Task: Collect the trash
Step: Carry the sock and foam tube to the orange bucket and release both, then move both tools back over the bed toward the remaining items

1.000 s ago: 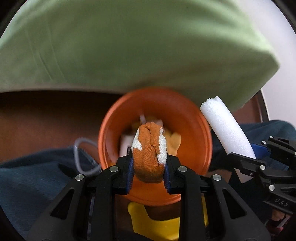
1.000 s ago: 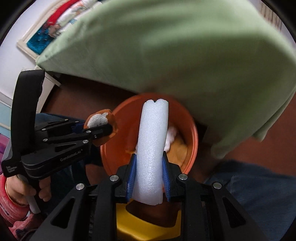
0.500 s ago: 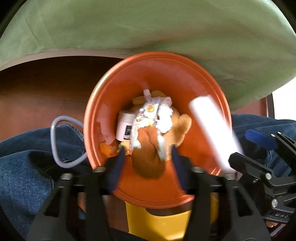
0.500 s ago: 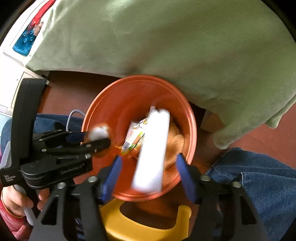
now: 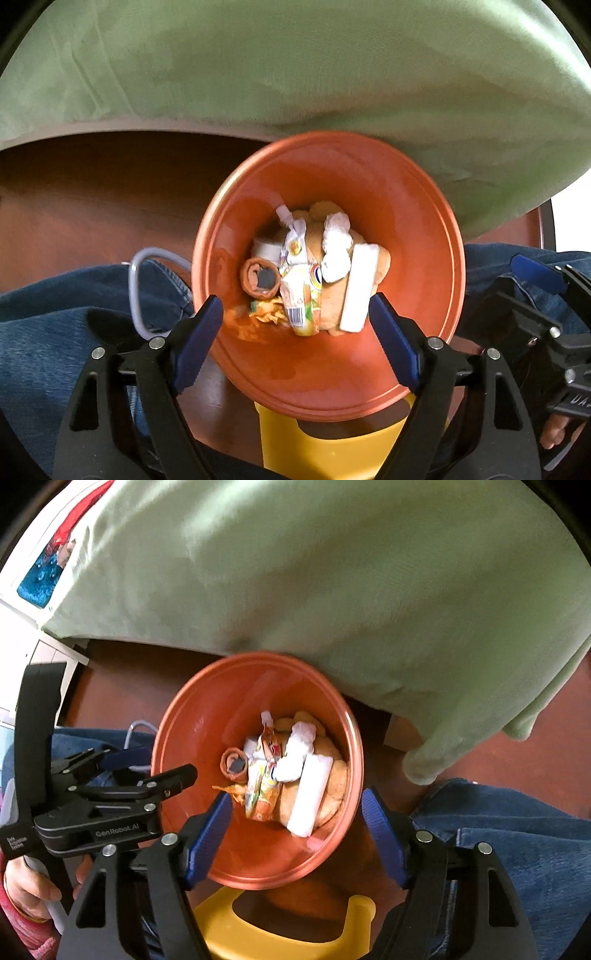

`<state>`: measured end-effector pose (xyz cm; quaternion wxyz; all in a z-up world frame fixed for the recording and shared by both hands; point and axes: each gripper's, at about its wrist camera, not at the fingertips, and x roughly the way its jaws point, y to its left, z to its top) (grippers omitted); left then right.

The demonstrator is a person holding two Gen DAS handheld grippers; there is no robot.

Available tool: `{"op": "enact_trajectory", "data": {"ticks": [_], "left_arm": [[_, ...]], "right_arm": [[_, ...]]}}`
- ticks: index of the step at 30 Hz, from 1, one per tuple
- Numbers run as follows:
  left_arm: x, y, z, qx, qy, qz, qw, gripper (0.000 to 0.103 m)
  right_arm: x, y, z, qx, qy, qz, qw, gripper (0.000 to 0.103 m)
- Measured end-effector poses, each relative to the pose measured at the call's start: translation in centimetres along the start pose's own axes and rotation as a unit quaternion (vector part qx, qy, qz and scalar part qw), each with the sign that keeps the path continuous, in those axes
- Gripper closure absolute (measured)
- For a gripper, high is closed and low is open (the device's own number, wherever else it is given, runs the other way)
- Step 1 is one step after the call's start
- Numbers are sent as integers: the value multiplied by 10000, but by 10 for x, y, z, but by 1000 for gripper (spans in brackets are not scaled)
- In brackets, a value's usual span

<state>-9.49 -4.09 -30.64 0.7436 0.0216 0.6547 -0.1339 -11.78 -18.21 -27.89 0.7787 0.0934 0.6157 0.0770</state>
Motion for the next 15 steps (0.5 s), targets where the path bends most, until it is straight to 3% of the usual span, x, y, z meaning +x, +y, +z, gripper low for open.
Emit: {"op": "enact_trajectory", "data": {"ticks": [8, 15], "left_arm": [[-50, 4, 17, 87, -658, 39, 9978, 24], [-122, 7, 41, 141, -1683, 21, 9856, 24]], "right_arm": [[-45, 12, 19, -185, -618, 63, 9979, 31], [-95, 23, 45, -298, -1285, 235, 9910, 29]]}}
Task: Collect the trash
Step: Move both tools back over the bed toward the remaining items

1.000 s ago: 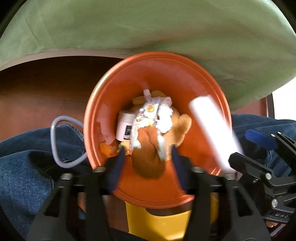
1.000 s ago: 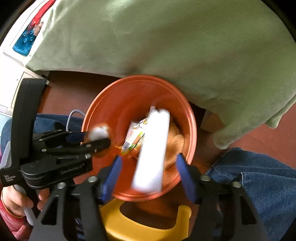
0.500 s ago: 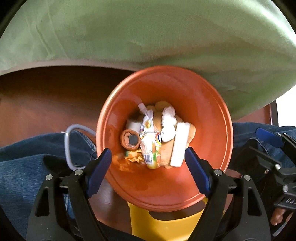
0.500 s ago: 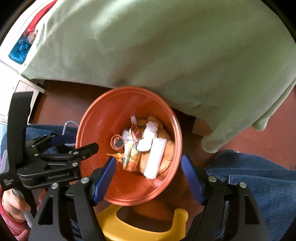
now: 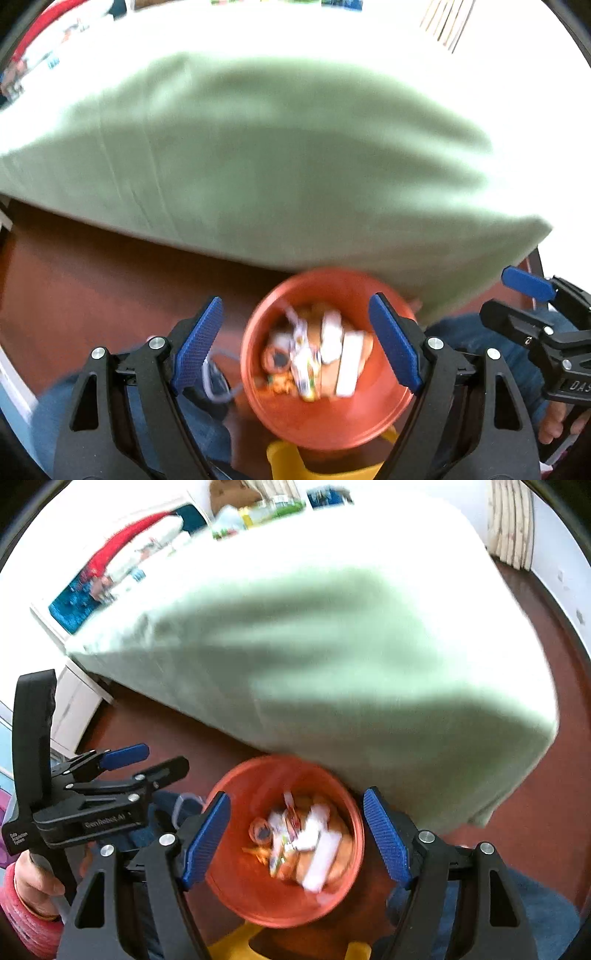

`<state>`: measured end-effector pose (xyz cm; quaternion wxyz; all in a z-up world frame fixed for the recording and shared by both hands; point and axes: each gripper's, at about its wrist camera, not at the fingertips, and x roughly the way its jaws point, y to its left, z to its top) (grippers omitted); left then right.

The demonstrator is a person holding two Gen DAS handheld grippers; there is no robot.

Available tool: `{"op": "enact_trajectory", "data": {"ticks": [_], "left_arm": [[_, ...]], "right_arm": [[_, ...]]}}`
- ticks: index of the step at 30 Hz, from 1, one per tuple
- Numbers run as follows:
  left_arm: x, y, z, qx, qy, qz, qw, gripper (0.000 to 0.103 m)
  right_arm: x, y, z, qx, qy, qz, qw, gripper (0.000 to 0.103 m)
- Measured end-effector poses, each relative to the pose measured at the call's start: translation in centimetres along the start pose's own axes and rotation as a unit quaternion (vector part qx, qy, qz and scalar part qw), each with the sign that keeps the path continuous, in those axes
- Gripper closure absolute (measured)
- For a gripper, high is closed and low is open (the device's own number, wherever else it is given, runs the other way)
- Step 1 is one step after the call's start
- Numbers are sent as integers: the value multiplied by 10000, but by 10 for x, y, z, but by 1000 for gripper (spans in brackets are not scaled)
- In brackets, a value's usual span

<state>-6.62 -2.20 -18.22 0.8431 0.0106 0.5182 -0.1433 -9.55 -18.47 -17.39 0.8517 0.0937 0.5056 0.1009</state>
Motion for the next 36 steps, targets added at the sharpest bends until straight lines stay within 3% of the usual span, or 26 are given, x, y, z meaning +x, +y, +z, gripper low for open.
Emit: {"op": "enact_trajectory", "data": {"ticks": [3, 10, 19, 23, 27, 30, 32, 36], "left_arm": [[-24, 1, 20, 132, -540, 48, 9984, 24], [-56, 14, 81, 104, -1398, 54, 9901, 17], [-47, 51, 217, -226, -2405, 75, 9704, 15], [-16, 74, 279, -540, -2255, -49, 9727, 15], [7, 80, 332, -365, -2108, 342, 9762, 15], [20, 76, 361, -52, -1895, 499, 9806, 26], [34, 75, 378, 115, -1589, 608, 9853, 44], [62, 82, 402, -2, -836, 510, 9952, 64]], "right_arm": [[-17, 4, 15, -127, -386, 8, 9992, 29], [-55, 6, 49, -225, -1317, -54, 9910, 28], [-50, 6, 78, -205, -1474, -47, 9889, 28], [-42, 3, 84, -182, -1482, -50, 9888, 28], [-34, 0, 89, -141, -1430, -50, 9896, 28], [-27, -5, 91, -87, -1353, -45, 9908, 28], [-25, -8, 93, -49, -1322, -25, 9912, 28], [-26, -11, 96, -8, -1348, -9, 9909, 28]]}}
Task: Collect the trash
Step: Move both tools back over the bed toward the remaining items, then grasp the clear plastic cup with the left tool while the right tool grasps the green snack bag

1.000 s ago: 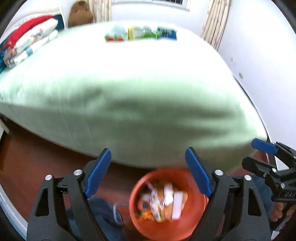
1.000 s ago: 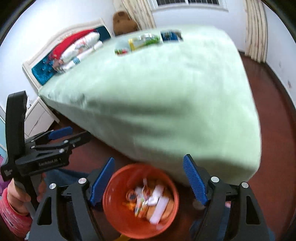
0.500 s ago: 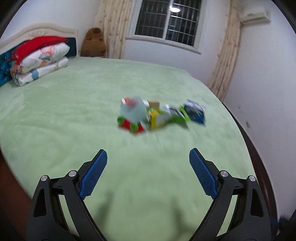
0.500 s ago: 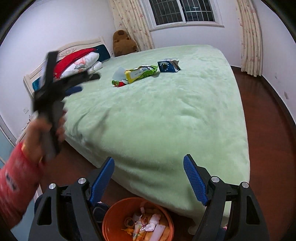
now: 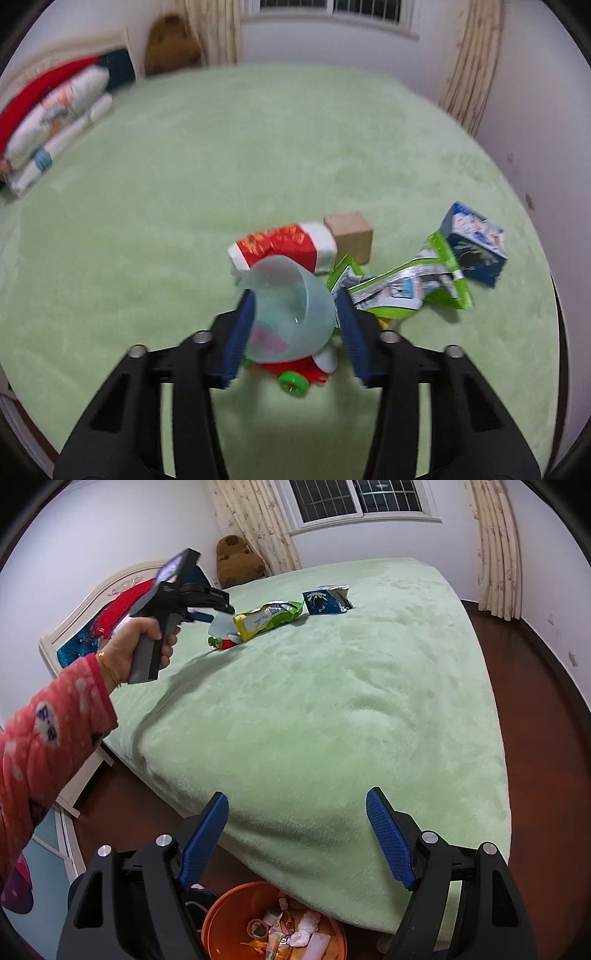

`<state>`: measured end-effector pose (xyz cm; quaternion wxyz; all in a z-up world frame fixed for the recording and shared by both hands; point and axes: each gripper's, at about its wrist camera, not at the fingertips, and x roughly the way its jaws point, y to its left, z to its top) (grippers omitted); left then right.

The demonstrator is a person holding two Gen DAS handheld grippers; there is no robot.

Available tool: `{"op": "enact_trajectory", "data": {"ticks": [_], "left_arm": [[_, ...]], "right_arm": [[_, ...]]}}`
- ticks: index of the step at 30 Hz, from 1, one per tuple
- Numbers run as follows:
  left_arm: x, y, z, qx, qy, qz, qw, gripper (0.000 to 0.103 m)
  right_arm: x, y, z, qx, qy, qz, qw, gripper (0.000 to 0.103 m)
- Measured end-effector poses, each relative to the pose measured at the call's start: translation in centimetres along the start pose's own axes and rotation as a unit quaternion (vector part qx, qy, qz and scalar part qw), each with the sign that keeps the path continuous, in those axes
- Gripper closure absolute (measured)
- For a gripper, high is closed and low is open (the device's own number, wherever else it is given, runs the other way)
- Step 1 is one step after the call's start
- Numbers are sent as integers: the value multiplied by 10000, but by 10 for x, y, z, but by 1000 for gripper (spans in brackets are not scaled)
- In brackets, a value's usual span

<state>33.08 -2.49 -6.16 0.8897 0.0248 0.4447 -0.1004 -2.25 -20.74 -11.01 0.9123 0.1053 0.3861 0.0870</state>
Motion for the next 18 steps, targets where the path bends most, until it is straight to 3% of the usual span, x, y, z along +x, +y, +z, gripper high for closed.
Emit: {"op": "enact_trajectory", "data": {"ticks": [4, 5, 11, 18], "left_arm": [[5, -2, 3, 10, 146, -192, 9997, 80], [3, -3, 2, 39, 165, -252, 9995, 92], [-13, 0, -13, 4, 70, -667, 9977, 97], [-62, 20, -40, -164, -412, -1141, 9925, 97]], "right_arm": [[-1, 0, 2, -12, -26, -2, 10000, 28], [0, 0, 3, -19, -22, 1, 10000, 28], [-5, 7, 9, -113, -102, 22, 9999, 28], [4, 21, 41, -301, -210, 189, 9991, 28]]}}
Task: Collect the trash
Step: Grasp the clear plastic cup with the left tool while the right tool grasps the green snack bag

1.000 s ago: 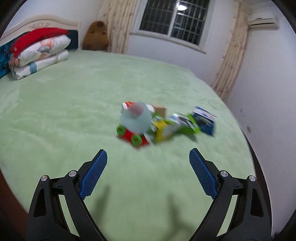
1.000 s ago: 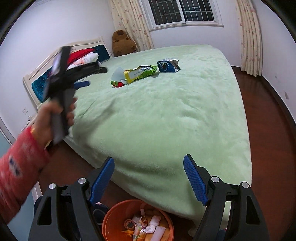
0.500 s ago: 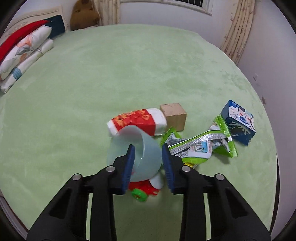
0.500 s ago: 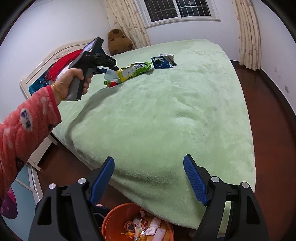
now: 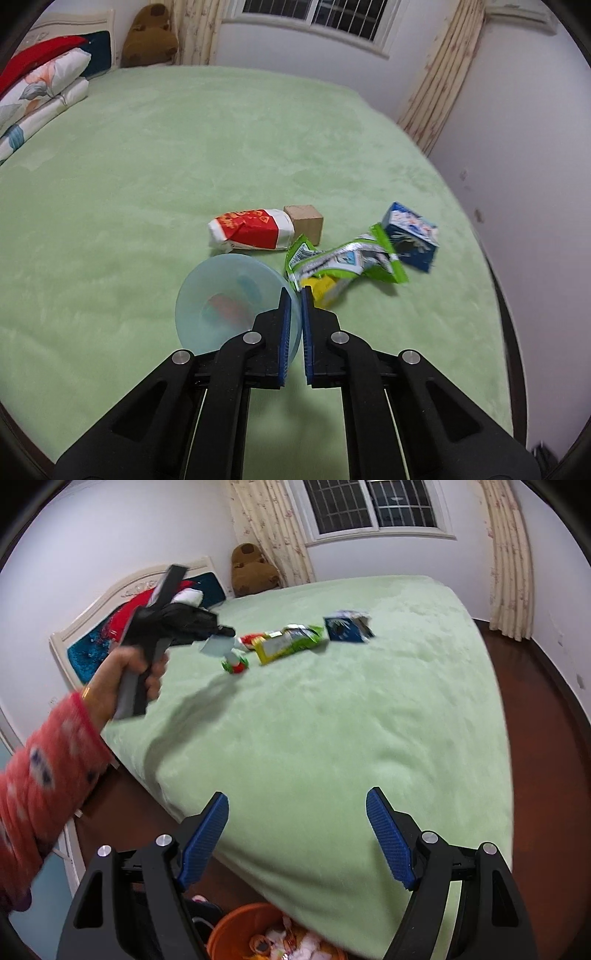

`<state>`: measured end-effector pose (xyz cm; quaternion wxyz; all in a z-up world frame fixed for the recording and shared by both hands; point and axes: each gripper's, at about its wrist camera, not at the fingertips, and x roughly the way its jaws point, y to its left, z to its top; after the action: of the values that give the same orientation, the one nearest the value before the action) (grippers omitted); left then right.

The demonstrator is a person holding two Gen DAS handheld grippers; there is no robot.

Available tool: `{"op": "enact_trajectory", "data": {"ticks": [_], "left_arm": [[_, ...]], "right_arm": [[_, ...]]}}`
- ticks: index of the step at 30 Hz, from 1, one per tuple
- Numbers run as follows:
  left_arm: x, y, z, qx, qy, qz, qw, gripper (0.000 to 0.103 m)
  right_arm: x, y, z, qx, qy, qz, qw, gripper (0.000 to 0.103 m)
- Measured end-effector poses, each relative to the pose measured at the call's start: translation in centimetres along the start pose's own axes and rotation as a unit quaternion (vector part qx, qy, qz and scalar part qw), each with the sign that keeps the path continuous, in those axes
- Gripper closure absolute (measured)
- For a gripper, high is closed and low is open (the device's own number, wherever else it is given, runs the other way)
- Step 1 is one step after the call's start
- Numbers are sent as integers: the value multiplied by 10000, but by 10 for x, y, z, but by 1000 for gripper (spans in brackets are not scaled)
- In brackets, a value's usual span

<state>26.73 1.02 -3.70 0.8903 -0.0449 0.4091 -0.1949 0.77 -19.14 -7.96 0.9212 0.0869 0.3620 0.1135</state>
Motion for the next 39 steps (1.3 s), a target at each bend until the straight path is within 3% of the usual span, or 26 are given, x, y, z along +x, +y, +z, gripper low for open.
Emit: {"op": "enact_trajectory", "data": {"ticks": [3, 7, 10, 13, 18, 24, 28, 30, 34, 39], "left_arm": [[-33, 3, -15, 52, -253, -50, 9997, 97], [-67, 4, -39, 213, -498, -19, 9985, 97], [-88, 6, -55, 291, -647, 14, 9975, 97], [-102, 7, -68, 375, -760, 39, 9964, 97], [-109, 11, -78, 384, -770, -122, 9962, 97], [-108, 18, -81, 330, -726, -158, 9967, 97], [-107, 19, -83, 321, -694, -161, 9969, 97], [-108, 18, -84, 332, -699, -158, 9969, 97], [-110, 14, -86, 311, -694, -190, 9969, 97], [-123, -2, -93, 424, -705, -226, 9964, 97]], "right_arm": [[23, 7, 33, -13, 105, 336, 9994, 28], [73, 9, 99, 434, 228, 796, 9956, 27], [124, 4, 146, 927, 473, 795, 9914, 27], [170, -6, 179, 1513, 670, 526, 9848, 27], [237, -41, 203, 3370, 970, 685, 9340, 26], [284, -45, 212, 3916, 1183, 4, 9125, 30], [289, -39, 217, 3631, 1196, -296, 9236, 44], [283, -34, 217, 3470, 1143, -214, 9306, 48], [256, -26, 214, 3125, 1032, -125, 9442, 50], [191, -8, 209, 2324, 784, 97, 9694, 50]]}}
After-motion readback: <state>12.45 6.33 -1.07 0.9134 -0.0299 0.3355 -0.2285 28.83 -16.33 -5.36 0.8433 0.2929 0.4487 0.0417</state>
